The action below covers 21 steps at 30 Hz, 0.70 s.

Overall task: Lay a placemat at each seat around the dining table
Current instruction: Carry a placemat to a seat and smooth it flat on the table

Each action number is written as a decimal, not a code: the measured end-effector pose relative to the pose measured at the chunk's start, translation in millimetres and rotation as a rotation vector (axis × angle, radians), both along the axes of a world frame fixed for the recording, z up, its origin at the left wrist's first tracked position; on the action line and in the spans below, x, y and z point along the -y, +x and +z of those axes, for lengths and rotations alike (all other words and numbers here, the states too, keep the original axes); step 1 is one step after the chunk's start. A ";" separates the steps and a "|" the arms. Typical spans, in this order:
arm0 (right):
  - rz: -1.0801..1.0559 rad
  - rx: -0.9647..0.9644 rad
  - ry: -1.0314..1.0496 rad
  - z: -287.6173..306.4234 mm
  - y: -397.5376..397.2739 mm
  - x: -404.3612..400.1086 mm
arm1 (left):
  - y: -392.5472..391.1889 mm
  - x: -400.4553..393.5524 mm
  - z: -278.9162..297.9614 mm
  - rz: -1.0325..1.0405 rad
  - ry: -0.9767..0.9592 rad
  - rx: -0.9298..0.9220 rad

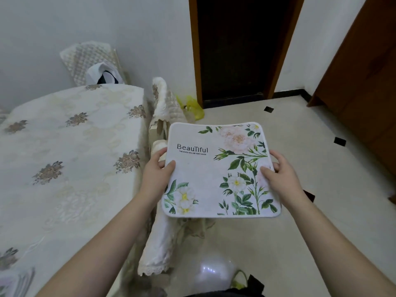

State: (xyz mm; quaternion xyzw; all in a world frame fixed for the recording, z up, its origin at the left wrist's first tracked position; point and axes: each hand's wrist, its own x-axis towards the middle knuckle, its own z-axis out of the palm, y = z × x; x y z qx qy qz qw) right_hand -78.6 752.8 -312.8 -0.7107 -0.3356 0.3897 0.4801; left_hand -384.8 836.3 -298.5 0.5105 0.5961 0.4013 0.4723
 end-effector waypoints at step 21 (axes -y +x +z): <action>0.539 0.008 -0.025 12.8 -75.9 -180.7 | -83.6 -27.5 -22.5 0.510 -0.034 -0.016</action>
